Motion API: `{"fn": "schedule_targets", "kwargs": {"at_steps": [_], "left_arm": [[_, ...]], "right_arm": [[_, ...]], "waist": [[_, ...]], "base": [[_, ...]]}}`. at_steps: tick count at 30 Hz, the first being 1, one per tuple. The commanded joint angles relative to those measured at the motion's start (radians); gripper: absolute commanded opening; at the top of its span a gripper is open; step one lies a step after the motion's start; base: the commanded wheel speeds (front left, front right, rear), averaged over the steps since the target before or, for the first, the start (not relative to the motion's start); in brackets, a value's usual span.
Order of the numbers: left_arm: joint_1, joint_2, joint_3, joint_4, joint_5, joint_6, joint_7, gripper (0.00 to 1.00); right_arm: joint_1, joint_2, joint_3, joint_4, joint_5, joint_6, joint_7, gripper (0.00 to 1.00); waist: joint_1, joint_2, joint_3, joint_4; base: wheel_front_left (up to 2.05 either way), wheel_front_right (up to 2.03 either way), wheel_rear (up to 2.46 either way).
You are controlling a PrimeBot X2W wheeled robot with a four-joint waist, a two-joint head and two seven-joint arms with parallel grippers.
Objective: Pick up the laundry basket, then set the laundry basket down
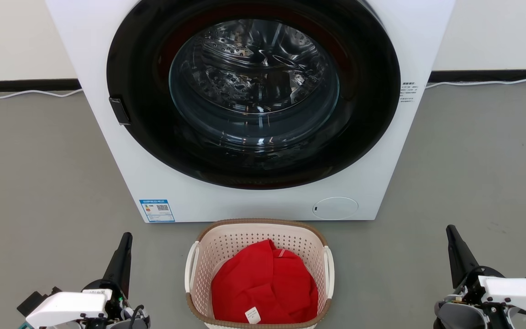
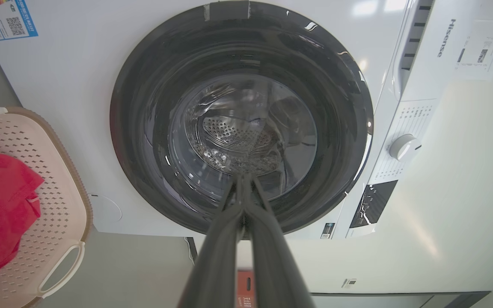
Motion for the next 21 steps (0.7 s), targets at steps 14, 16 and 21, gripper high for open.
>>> {"fn": "schedule_targets", "kwargs": {"at_steps": [14,16,21], "left_arm": [[-0.054,0.01,0.029,-0.022,0.0,-0.007,0.006,0.0],[-0.054,0.01,0.029,-0.022,0.0,-0.007,0.006,0.0],[-0.054,0.01,0.029,-0.022,0.0,-0.007,0.006,0.0]], "right_arm": [[-0.041,-0.004,0.019,-0.028,-0.003,0.0,0.01,0.0],[-0.041,-0.004,0.019,-0.028,-0.003,0.0,0.01,0.0],[-0.041,-0.004,0.019,-0.028,-0.003,0.0,0.01,0.0]], "waist": [[0.0,0.0,0.0,0.0],[0.0,0.0,0.0,0.0],[0.0,0.0,0.0,0.0]], "base": [[0.0,0.0,0.0],[0.0,0.0,0.0],[0.0,0.0,0.0]]}}
